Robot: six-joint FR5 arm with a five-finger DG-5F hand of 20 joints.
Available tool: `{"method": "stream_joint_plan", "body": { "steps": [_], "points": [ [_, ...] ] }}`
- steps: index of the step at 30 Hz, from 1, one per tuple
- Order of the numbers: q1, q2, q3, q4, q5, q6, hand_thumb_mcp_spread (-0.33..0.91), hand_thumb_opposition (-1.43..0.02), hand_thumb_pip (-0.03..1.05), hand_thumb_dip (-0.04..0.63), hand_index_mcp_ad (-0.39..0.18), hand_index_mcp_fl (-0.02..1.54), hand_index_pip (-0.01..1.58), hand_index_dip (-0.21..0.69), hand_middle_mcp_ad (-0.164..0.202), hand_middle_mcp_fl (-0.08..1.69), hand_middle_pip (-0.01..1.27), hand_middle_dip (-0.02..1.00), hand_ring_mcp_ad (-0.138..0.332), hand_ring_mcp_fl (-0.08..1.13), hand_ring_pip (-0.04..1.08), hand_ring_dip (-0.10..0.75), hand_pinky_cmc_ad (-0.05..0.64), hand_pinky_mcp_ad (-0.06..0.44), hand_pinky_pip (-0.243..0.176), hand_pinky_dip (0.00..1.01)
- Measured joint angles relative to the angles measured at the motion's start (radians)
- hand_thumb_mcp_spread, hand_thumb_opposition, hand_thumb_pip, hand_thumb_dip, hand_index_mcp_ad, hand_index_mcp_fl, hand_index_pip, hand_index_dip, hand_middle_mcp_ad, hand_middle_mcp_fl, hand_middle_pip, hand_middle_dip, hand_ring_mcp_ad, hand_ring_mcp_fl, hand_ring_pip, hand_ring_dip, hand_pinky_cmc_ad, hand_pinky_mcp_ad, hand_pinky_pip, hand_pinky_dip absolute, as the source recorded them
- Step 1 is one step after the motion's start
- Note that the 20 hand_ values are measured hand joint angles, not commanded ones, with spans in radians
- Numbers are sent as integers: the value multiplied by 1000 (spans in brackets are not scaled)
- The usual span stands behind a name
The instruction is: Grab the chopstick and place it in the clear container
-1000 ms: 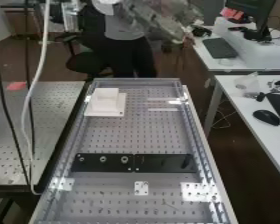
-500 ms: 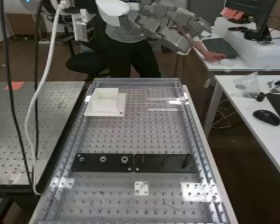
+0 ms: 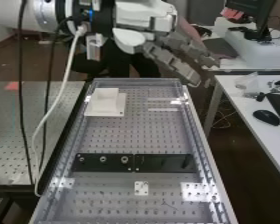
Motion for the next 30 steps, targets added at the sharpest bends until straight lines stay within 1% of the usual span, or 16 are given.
{"method": "stream_joint_plan", "body": {
  "steps": [6,7,22,30],
  "points": [
    [-4,-8,4,-9,-1,6,262,-744,312,126,-176,592,35,428,-7,410,119,330,115,161,115,168,513,391,51,180],
    [-6,-10,4,-7,-2,9,281,-740,311,126,-176,592,35,428,-7,412,119,330,115,161,115,168,510,391,51,180],
    [-8,-12,-2,2,-4,17,290,-740,309,131,-176,590,35,428,-7,412,119,330,115,161,115,168,513,391,51,180],
    [-9,-11,-5,10,-10,29,290,-740,309,131,-176,590,35,428,-7,412,119,330,115,161,115,168,513,391,51,180]
  ]
}}
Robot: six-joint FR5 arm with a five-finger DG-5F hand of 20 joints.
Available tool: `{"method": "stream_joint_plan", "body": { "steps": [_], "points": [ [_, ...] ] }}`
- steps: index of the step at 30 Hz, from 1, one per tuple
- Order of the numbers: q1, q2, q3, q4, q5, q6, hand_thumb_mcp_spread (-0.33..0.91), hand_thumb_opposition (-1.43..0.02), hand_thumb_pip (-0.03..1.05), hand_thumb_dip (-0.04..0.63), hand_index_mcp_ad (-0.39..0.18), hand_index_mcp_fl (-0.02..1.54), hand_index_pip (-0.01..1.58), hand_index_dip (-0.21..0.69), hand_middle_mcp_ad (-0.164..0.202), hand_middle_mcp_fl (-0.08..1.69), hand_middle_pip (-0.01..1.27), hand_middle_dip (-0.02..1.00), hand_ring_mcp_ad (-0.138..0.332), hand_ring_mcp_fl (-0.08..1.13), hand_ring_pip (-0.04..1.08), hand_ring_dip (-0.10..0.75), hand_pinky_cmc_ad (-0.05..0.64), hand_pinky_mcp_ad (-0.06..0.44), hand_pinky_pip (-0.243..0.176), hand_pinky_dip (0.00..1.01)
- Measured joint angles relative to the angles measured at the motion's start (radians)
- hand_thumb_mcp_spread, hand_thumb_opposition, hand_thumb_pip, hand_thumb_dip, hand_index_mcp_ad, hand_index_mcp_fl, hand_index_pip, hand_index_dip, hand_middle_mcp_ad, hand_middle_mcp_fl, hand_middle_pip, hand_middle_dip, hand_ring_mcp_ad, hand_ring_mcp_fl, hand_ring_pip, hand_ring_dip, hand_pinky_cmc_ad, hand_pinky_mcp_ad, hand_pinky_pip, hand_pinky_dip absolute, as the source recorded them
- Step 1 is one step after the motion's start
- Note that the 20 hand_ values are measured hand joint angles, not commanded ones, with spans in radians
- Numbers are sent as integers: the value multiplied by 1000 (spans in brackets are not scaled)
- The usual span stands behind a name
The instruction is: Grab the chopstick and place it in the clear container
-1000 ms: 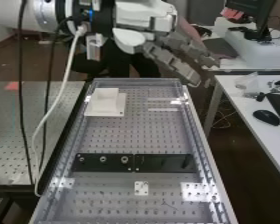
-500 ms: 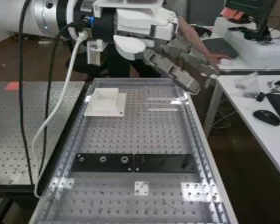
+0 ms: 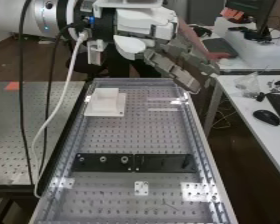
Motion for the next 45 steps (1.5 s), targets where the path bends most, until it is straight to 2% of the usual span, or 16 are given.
{"method": "stream_joint_plan", "body": {
  "steps": [25,45],
  "points": [
    [1,-11,23,14,-50,28,295,-740,307,131,-176,590,35,428,-7,412,119,330,115,164,115,168,513,391,51,180],
    [18,-7,19,15,-40,28,295,-740,300,129,-176,590,35,428,-3,412,119,330,119,164,117,168,513,393,51,180]
  ]
}}
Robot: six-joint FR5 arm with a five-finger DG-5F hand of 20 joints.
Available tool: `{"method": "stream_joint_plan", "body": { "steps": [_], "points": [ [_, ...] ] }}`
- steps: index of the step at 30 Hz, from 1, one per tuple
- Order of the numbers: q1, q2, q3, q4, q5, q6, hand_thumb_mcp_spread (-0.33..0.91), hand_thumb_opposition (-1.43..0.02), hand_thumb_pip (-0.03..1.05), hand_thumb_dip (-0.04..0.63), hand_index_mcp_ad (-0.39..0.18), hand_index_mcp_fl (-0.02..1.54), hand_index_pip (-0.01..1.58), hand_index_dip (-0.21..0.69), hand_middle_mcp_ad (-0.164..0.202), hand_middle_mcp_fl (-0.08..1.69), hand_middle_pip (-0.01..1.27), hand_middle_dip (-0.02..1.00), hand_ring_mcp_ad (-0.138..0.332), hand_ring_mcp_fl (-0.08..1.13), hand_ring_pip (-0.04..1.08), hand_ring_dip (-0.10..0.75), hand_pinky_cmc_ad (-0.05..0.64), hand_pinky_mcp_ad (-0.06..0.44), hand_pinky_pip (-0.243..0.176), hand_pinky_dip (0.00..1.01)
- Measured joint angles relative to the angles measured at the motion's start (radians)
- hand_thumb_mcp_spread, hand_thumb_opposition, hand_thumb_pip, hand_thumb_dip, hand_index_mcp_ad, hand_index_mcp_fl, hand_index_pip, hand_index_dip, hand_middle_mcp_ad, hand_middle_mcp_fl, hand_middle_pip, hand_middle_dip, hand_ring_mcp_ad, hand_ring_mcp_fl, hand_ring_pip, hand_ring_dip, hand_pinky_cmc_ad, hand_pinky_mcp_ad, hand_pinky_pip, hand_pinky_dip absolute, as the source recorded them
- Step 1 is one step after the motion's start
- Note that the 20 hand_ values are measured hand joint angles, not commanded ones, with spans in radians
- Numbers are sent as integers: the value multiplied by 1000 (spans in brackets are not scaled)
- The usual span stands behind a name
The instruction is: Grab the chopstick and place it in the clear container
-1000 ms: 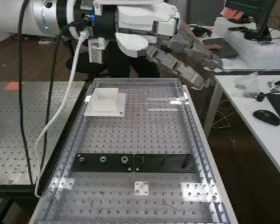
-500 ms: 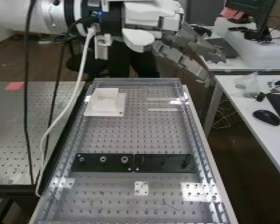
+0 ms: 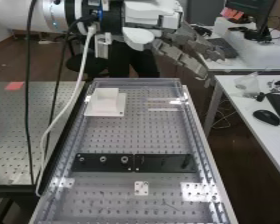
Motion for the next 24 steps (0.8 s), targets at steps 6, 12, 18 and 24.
{"method": "stream_joint_plan", "body": {
  "steps": [6,12,18,24],
  "points": [
    [-1,0,-1,3,-6,-4,295,-740,300,129,-176,590,35,428,-3,412,119,330,119,164,117,168,513,393,51,180],
    [-1,1,-2,7,-9,-7,295,-740,291,127,-173,590,35,428,-3,412,119,330,119,164,117,168,513,393,52,180],
    [3,3,0,5,-6,-8,295,-740,291,126,-176,590,35,428,-9,412,119,333,117,164,117,168,513,391,51,180],
    [3,3,0,7,-7,-8,295,-740,291,126,-175,590,35,428,5,412,119,333,117,161,117,168,513,391,51,180]
  ]
}}
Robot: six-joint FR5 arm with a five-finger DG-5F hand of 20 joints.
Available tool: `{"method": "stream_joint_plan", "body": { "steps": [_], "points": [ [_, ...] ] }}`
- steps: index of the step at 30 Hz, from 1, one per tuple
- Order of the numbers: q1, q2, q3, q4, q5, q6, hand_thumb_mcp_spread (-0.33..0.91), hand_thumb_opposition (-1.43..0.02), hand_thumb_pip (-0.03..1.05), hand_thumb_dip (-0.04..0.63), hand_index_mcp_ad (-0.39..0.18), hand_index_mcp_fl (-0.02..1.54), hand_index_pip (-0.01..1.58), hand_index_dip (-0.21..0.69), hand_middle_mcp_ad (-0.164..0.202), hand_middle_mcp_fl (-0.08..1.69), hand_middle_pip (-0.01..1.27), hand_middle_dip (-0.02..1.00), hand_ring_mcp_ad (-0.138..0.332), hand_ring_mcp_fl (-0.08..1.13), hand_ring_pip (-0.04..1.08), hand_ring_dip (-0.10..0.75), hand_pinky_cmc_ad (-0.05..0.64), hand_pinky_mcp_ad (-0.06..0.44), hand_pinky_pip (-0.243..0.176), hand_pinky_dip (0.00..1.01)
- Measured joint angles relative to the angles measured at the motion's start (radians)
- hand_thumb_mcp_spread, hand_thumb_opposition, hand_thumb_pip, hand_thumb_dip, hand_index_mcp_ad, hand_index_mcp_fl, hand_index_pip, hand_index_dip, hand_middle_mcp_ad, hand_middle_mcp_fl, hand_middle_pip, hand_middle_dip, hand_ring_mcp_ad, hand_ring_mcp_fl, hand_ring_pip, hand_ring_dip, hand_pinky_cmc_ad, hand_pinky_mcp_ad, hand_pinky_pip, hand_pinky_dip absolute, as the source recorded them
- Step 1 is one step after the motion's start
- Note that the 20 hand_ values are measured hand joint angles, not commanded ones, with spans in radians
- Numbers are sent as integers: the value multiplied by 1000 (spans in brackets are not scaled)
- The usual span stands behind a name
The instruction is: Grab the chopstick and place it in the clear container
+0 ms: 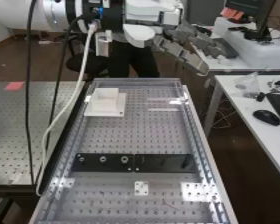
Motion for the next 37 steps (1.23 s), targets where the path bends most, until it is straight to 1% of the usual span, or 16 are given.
{"method": "stream_joint_plan", "body": {
  "steps": [14,20,29,37],
  "points": [
    [-2,2,-2,7,-6,3,295,-740,291,129,-175,590,35,428,5,412,119,330,117,161,117,168,513,391,51,180],
    [-5,14,-2,9,-21,-1,295,-740,291,126,-175,590,35,428,2,412,119,330,117,161,115,168,513,391,51,180],
    [9,36,-16,11,-2,-3,295,-740,291,126,-175,590,35,428,5,412,119,333,113,161,115,168,513,393,51,180],
    [18,46,-15,-1,8,-14,295,-740,291,126,-173,595,35,428,5,408,119,330,117,161,117,168,513,391,51,180]
  ]
}}
